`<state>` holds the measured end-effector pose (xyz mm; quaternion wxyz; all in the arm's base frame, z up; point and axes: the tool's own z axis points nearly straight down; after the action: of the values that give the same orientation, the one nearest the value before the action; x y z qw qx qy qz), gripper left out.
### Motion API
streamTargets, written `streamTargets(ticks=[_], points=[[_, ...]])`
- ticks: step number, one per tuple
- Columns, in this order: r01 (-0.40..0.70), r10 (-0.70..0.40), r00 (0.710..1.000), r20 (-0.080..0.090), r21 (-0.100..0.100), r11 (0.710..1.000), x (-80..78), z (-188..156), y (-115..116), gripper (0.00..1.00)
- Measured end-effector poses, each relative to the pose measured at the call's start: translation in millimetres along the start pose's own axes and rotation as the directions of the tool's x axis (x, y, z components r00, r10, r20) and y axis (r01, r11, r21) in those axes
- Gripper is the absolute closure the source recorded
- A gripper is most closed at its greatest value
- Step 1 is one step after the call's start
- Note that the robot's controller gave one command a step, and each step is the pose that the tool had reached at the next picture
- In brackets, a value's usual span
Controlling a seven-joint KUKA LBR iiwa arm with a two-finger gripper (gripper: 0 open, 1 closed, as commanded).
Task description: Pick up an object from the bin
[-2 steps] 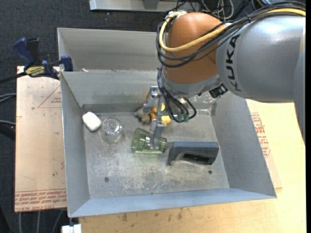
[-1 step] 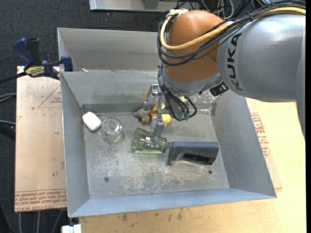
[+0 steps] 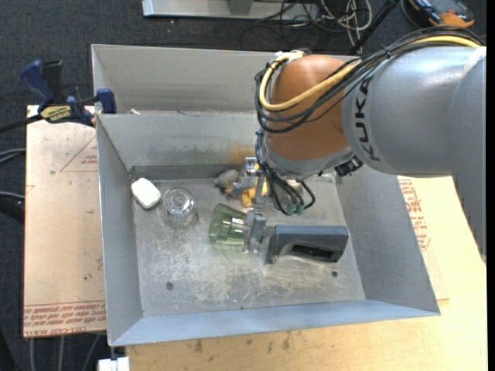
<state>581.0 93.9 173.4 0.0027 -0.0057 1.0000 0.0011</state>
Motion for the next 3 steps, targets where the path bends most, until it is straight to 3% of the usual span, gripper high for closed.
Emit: streamTargets(ticks=[1,2,3], points=[[-0.005,0.005,1.000,-0.010,0.002,1.000,11.5,15,-41,0.00],[-0.064,0.064,0.998,-0.006,0.002,0.998,22.4,22,-77,0.00],[-0.029,0.029,1.000,0.000,0.001,1.000,23.9,84,-111,0.00]])
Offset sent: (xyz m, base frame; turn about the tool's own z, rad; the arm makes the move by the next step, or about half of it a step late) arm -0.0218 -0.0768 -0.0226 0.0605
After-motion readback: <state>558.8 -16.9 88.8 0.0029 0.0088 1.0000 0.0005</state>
